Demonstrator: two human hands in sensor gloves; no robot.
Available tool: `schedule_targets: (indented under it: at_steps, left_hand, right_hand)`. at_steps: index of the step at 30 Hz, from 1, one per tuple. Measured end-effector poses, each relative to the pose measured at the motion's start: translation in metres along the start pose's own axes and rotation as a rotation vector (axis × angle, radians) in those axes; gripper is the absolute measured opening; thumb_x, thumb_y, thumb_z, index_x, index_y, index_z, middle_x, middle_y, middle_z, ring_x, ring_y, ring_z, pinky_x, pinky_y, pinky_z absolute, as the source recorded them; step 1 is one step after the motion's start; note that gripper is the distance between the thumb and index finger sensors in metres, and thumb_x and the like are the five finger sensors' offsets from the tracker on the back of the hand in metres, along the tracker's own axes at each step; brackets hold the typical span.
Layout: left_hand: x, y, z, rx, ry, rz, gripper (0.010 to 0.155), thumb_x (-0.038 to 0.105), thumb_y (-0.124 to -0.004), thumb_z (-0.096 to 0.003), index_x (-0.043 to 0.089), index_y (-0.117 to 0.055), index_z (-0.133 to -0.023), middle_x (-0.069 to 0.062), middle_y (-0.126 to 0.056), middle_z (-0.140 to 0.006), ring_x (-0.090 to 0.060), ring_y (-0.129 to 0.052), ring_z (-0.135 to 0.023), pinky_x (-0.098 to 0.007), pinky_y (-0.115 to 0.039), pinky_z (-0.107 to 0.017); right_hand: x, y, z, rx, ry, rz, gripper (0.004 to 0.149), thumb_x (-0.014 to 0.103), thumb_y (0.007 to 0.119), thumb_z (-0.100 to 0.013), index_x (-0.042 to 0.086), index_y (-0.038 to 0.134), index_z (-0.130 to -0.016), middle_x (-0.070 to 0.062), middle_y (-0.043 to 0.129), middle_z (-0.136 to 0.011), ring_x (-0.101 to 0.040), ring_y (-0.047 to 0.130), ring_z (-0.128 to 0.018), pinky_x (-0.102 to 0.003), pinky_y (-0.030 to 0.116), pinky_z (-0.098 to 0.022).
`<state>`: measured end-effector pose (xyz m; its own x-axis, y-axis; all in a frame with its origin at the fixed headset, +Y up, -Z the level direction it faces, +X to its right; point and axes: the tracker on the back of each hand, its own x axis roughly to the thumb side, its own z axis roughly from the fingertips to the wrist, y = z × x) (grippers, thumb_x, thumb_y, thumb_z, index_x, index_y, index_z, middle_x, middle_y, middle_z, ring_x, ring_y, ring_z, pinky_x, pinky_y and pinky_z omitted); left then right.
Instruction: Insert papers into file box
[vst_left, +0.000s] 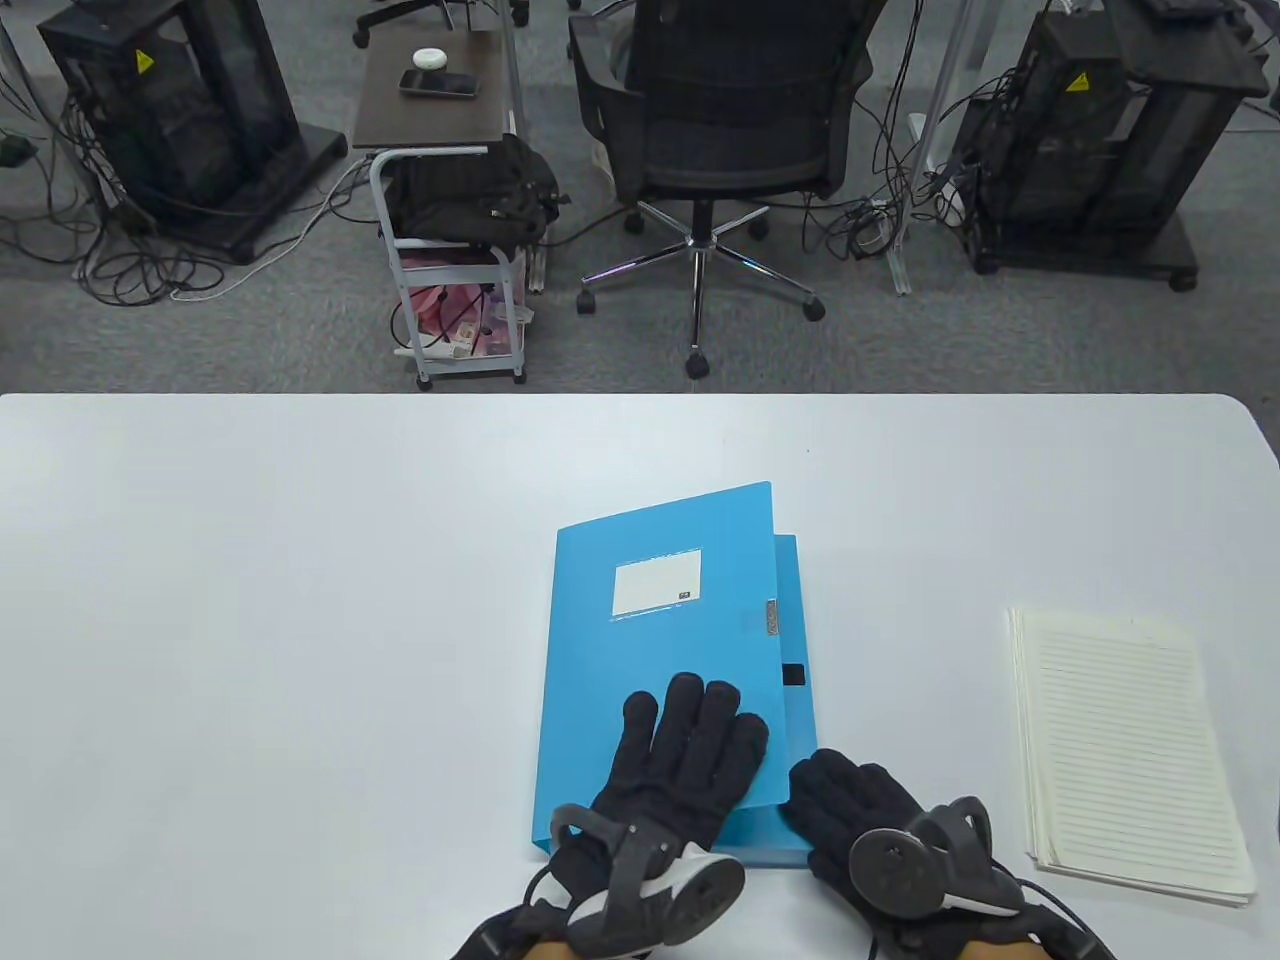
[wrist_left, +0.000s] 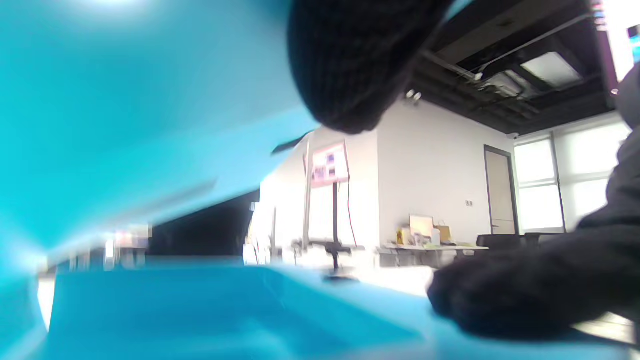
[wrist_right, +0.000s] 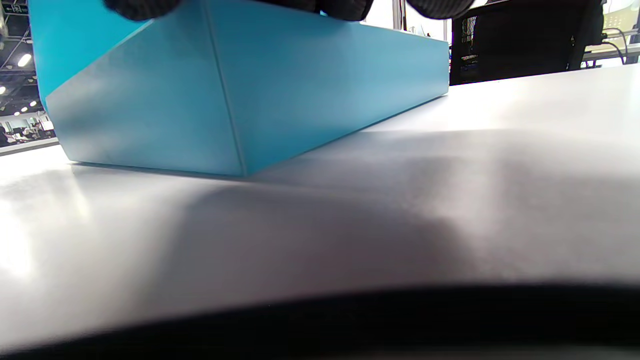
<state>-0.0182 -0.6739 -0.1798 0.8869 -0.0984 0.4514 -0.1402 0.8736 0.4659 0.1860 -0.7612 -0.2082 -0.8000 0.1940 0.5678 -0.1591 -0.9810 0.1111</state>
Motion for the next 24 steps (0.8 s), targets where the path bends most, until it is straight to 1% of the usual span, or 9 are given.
schedule_targets:
  at_steps: [4, 9, 11, 14, 17, 19, 21, 22, 24]
  left_hand:
    - [0.001, 0.036, -0.007, 0.137, -0.027, -0.213, 0.096, 0.034, -0.095, -0.0367, 0.044, -0.03, -0.107, 0.009, -0.023, -0.12, -0.023, -0.035, -0.118, -0.058, -0.022, -0.086]
    - [-0.029, 0.068, -0.009, 0.154, 0.121, -0.398, 0.114, 0.037, -0.098, -0.0338, 0.048, -0.007, -0.102, 0.013, 0.005, -0.114, -0.021, -0.011, -0.117, -0.057, -0.007, -0.084]
    - [-0.046, 0.083, -0.006, 0.21, 0.185, -0.471, 0.116, 0.037, -0.1, -0.0325, 0.05, -0.008, -0.101, 0.013, 0.011, -0.111, -0.021, -0.003, -0.115, -0.056, -0.001, -0.083]
    - [-0.066, 0.091, -0.009, 0.065, 0.406, -0.651, 0.102, 0.034, -0.099, -0.0341, 0.056, -0.028, -0.104, 0.02, 0.009, -0.113, -0.015, 0.011, -0.111, -0.053, 0.013, -0.076]
    - [-0.088, 0.077, -0.017, -0.122, 0.591, -0.841, 0.082, 0.028, -0.097, -0.0379, 0.051, -0.053, -0.104, 0.02, -0.025, -0.122, -0.01, -0.001, -0.117, -0.052, 0.016, -0.074]
    - [-0.111, 0.047, -0.022, -0.401, 0.693, -0.919, 0.076, 0.03, -0.093, -0.0393, 0.049, -0.057, -0.103, 0.019, -0.036, -0.122, -0.009, -0.012, -0.119, -0.051, 0.013, -0.075]
    - [-0.126, 0.015, -0.021, -0.534, 0.656, -0.844, 0.075, 0.034, -0.091, -0.039, 0.049, -0.056, -0.103, 0.017, -0.034, -0.122, -0.01, -0.011, -0.118, -0.052, 0.009, -0.076]
    - [-0.13, 0.004, -0.02, -0.569, 0.637, -0.8, 0.073, 0.041, -0.086, -0.0385, 0.047, -0.055, -0.104, 0.015, -0.038, -0.121, -0.012, -0.019, -0.118, -0.053, 0.001, -0.079]
    - [-0.138, -0.033, -0.014, -0.623, 0.634, -0.597, 0.068, 0.049, -0.072, -0.0395, 0.046, -0.053, -0.104, 0.012, -0.04, -0.121, -0.015, -0.024, -0.118, -0.053, -0.004, -0.079]
  right_hand:
    - [0.0, 0.0, 0.001, -0.001, 0.0, 0.014, 0.055, 0.046, 0.057, -0.043, 0.031, 0.046, -0.095, 0.005, 0.041, -0.108, -0.026, 0.04, -0.103, -0.057, 0.051, -0.073]
    - [-0.002, 0.0, 0.002, 0.003, -0.001, -0.008, 0.055, 0.045, 0.057, -0.043, 0.031, 0.046, -0.095, 0.006, 0.04, -0.108, -0.025, 0.039, -0.104, -0.059, 0.052, -0.072]
    - [-0.002, 0.0, 0.002, 0.004, 0.0, -0.016, 0.055, 0.045, 0.057, -0.043, 0.032, 0.046, -0.095, 0.006, 0.04, -0.108, -0.025, 0.038, -0.104, -0.06, 0.051, -0.072]
    - [-0.002, 0.0, 0.002, -0.002, 0.002, -0.012, 0.055, 0.045, 0.057, -0.043, 0.031, 0.046, -0.094, 0.006, 0.041, -0.108, -0.025, 0.039, -0.104, -0.059, 0.051, -0.072]
    - [-0.003, 0.0, 0.002, -0.005, 0.001, -0.026, 0.054, 0.045, 0.057, -0.043, 0.032, 0.046, -0.094, 0.006, 0.04, -0.108, -0.025, 0.039, -0.104, -0.059, 0.052, -0.072]
    - [-0.003, 0.0, 0.002, -0.009, -0.002, -0.027, 0.054, 0.045, 0.057, -0.043, 0.031, 0.047, -0.094, 0.006, 0.041, -0.108, -0.025, 0.04, -0.103, -0.058, 0.053, -0.072]
    - [-0.003, -0.001, 0.002, -0.011, -0.005, -0.022, 0.054, 0.045, 0.057, -0.043, 0.032, 0.047, -0.094, 0.006, 0.042, -0.108, -0.025, 0.04, -0.103, -0.057, 0.054, -0.072]
    - [-0.003, -0.001, 0.001, -0.011, -0.006, -0.023, 0.054, 0.045, 0.057, -0.043, 0.032, 0.047, -0.094, 0.006, 0.042, -0.108, -0.025, 0.04, -0.103, -0.056, 0.056, -0.072]
    - [-0.004, -0.001, 0.001, -0.012, -0.011, -0.031, 0.054, 0.045, 0.057, -0.043, 0.032, 0.048, -0.094, 0.006, 0.042, -0.108, -0.025, 0.041, -0.103, -0.055, 0.059, -0.071]
